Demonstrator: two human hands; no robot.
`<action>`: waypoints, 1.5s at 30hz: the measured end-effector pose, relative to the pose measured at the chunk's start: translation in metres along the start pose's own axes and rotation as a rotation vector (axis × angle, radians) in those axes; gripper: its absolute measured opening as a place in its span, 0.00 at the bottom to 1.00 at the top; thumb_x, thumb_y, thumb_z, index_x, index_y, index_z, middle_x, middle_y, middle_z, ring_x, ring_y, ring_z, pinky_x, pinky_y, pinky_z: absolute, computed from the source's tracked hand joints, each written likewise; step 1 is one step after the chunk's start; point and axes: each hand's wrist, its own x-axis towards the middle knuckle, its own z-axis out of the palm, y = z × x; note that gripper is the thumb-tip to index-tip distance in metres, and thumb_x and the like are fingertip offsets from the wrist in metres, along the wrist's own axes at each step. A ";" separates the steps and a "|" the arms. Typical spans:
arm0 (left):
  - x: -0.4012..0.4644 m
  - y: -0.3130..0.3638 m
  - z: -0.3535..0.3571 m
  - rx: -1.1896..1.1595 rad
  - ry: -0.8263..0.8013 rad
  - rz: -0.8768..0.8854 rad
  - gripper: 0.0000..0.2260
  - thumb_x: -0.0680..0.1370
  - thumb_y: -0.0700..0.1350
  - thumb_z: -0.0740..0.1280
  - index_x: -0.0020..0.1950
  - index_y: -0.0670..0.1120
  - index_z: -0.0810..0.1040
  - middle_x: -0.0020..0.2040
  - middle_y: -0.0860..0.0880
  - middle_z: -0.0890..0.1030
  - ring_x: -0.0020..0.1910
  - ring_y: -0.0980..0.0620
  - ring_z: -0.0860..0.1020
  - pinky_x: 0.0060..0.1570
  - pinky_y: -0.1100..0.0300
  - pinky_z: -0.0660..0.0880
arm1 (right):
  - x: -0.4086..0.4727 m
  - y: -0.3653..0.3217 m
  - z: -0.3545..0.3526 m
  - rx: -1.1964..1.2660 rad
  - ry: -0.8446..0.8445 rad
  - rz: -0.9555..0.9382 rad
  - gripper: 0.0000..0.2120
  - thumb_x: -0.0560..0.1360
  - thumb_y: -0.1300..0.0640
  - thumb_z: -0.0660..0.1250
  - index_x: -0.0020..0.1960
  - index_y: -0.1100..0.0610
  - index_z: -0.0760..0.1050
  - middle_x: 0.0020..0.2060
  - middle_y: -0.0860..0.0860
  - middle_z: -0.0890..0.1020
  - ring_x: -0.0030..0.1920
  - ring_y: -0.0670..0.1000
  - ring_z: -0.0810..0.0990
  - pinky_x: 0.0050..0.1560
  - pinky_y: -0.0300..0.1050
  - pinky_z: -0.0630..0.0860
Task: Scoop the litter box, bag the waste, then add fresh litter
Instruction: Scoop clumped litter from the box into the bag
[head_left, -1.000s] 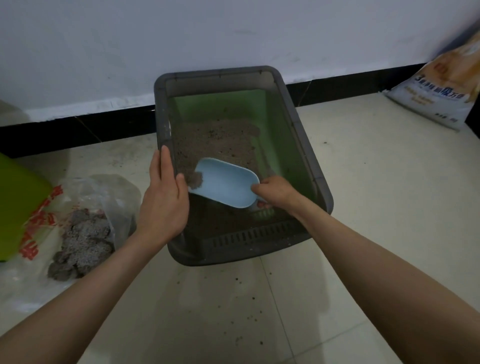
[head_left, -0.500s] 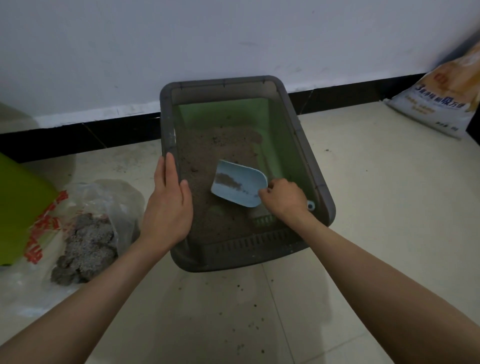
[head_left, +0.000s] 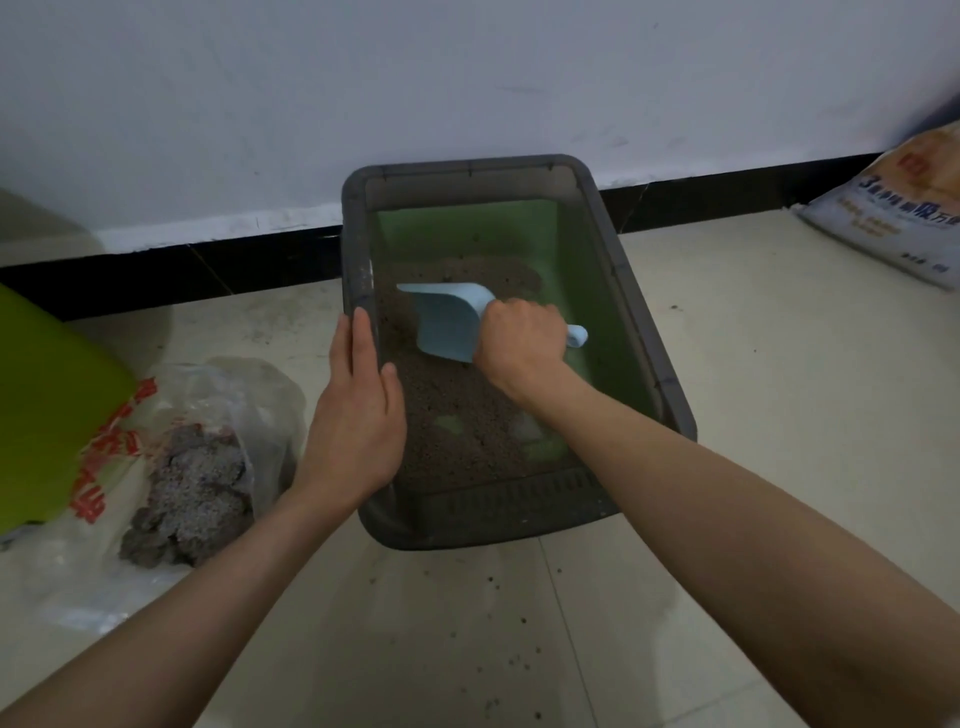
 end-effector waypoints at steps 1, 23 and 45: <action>0.000 0.000 0.000 0.002 0.000 -0.002 0.25 0.82 0.47 0.48 0.76 0.47 0.41 0.77 0.48 0.43 0.72 0.46 0.56 0.68 0.54 0.58 | 0.003 -0.004 0.004 0.001 -0.012 0.002 0.12 0.76 0.59 0.62 0.58 0.59 0.75 0.55 0.55 0.80 0.55 0.56 0.78 0.54 0.46 0.68; 0.000 0.002 0.003 -0.013 0.024 -0.009 0.25 0.82 0.49 0.48 0.76 0.50 0.41 0.77 0.52 0.43 0.72 0.49 0.57 0.66 0.54 0.61 | -0.006 0.005 0.056 1.036 -0.247 0.491 0.08 0.75 0.57 0.62 0.39 0.59 0.74 0.37 0.54 0.75 0.39 0.52 0.73 0.34 0.40 0.67; -0.003 0.002 -0.003 -0.012 -0.024 -0.006 0.25 0.82 0.49 0.47 0.76 0.48 0.41 0.77 0.50 0.42 0.73 0.46 0.58 0.66 0.53 0.62 | -0.069 0.045 -0.012 1.042 -0.383 0.644 0.18 0.77 0.59 0.60 0.61 0.70 0.71 0.35 0.57 0.77 0.30 0.51 0.76 0.29 0.41 0.74</action>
